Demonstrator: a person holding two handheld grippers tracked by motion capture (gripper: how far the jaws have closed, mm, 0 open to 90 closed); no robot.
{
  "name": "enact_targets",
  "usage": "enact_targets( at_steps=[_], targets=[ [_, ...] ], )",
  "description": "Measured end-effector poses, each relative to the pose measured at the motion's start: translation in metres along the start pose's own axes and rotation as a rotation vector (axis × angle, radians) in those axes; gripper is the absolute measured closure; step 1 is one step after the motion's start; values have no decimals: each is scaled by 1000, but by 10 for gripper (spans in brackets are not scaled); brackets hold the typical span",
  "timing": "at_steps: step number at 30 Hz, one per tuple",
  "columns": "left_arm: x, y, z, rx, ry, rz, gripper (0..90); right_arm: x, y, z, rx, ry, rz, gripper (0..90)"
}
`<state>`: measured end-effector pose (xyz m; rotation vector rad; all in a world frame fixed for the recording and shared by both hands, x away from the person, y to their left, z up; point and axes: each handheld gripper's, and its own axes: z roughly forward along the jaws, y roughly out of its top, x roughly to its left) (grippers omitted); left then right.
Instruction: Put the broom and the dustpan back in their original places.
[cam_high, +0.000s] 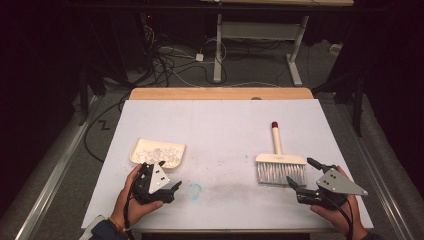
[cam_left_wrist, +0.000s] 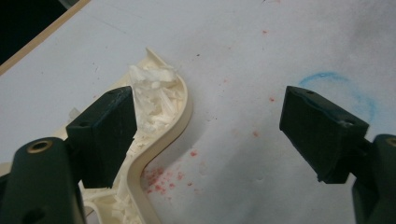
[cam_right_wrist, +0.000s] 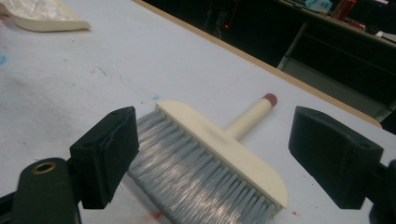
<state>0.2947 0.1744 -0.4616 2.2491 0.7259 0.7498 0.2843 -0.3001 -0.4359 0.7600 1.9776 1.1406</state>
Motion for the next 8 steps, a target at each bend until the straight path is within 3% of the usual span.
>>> enact_targets(
  at_steps=[8],
  targets=[
    [0, 0, 1, -3, 1, -7, 185, -1, 1, 3, 8, 5, -3, 163]
  ],
)
